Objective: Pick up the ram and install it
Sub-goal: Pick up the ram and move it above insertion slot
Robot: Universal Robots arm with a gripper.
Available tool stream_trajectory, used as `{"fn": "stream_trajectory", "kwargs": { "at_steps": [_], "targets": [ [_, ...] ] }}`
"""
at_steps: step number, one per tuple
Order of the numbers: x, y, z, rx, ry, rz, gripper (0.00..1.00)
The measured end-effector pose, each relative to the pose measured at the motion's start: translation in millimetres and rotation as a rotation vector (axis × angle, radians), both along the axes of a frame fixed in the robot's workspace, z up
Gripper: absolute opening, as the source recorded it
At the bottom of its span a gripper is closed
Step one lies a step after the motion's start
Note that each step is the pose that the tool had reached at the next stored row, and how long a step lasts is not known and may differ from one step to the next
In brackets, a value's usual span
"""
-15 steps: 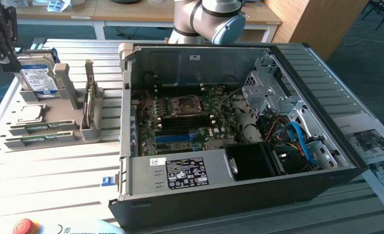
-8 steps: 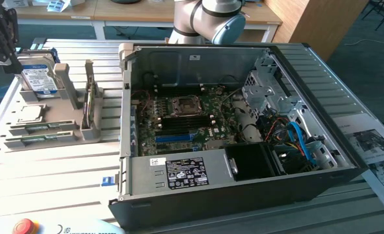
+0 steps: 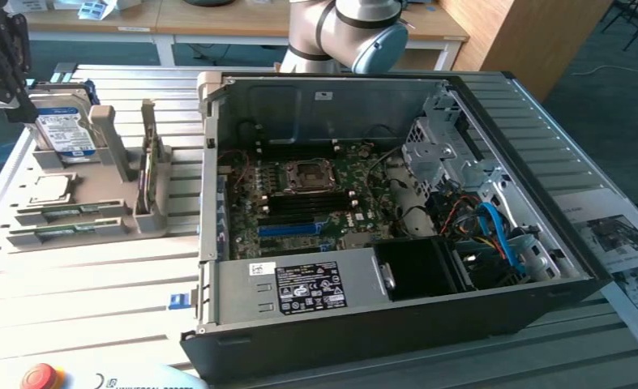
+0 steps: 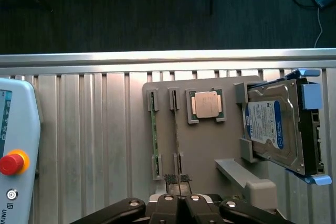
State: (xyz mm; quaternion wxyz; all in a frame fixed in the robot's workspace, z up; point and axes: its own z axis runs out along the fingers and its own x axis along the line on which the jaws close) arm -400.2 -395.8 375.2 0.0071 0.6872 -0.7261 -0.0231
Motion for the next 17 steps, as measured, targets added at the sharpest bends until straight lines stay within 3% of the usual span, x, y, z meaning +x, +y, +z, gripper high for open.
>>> {"fn": "stream_trajectory", "kwargs": {
  "at_steps": [12,17],
  "targets": [
    [0.0,0.0,0.0,0.0,-0.0001,0.0,0.1],
    [2.0,0.0,0.0,0.0,-0.0001,0.024,0.1]
  ]
}}
